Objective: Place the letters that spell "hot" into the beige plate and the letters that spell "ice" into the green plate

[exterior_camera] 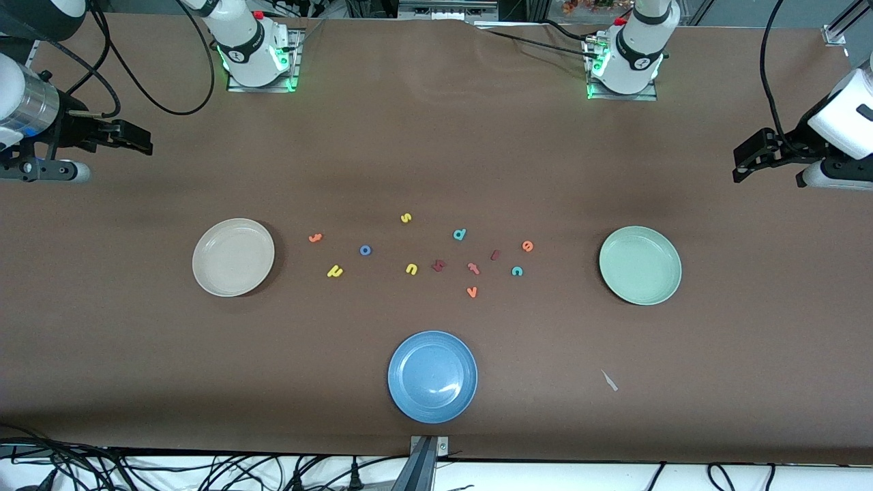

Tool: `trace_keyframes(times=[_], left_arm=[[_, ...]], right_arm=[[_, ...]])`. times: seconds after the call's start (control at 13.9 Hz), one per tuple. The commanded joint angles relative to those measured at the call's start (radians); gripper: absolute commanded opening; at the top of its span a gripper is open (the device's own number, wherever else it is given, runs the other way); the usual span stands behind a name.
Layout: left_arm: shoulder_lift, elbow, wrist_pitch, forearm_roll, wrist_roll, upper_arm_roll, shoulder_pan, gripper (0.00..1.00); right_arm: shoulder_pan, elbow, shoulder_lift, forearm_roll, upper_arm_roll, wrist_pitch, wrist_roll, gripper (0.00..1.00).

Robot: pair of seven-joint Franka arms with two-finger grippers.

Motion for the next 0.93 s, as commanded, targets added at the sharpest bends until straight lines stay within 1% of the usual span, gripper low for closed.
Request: trace_keyframes(times=[0.0, 0.86], left_arm=[[-0.003, 0.005, -0.015, 0.011, 0.026, -0.007, 0.012, 1.0], [-0.002, 0.005, -0.015, 0.009, 0.026, -0.008, 0.018, 1.0]], right_arm=[[-0.002, 0.018, 0.008, 0.017, -0.001, -0.021, -0.002, 1.0], [-0.002, 0.018, 0.008, 0.017, -0.001, -0.021, 0.0, 1.0]])
